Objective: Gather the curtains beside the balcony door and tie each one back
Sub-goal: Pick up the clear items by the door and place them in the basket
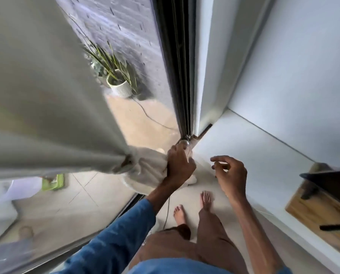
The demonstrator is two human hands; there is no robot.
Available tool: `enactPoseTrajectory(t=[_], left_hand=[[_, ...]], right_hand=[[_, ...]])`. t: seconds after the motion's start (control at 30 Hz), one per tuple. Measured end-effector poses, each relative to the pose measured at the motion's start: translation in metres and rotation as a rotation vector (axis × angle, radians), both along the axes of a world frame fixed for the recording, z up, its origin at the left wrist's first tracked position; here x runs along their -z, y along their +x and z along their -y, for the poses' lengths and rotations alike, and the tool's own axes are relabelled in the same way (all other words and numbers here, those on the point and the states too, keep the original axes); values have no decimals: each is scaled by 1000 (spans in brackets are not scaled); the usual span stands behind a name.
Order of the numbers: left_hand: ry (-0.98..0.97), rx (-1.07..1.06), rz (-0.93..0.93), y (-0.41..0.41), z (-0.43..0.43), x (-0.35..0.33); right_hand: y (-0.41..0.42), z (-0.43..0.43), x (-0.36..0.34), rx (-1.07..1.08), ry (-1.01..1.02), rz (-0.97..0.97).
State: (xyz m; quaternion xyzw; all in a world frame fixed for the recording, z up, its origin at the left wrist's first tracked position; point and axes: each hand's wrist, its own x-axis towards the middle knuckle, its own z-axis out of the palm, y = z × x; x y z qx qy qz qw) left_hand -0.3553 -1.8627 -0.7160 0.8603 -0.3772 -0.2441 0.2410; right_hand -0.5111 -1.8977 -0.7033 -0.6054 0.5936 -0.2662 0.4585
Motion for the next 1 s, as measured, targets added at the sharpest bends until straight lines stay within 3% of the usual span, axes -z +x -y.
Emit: enactPoseTrajectory(t=[0.13,0.3,0.63,0.77,1.0], left_hand=[[215,-57,92,18,20,53],[350,-173,130,45,45,106],[665,-139,156,97,58,226],[723,-30,189,114,51,287],[631,-137,1,131,55,442]], right_hand=[[10,27,34,4,119,3],[32,67,93,-57,249,-31],[89,99,240,-202,371,-206],[112,87,308,-268,408,-235],[145,64,453,-360,501,-221]])
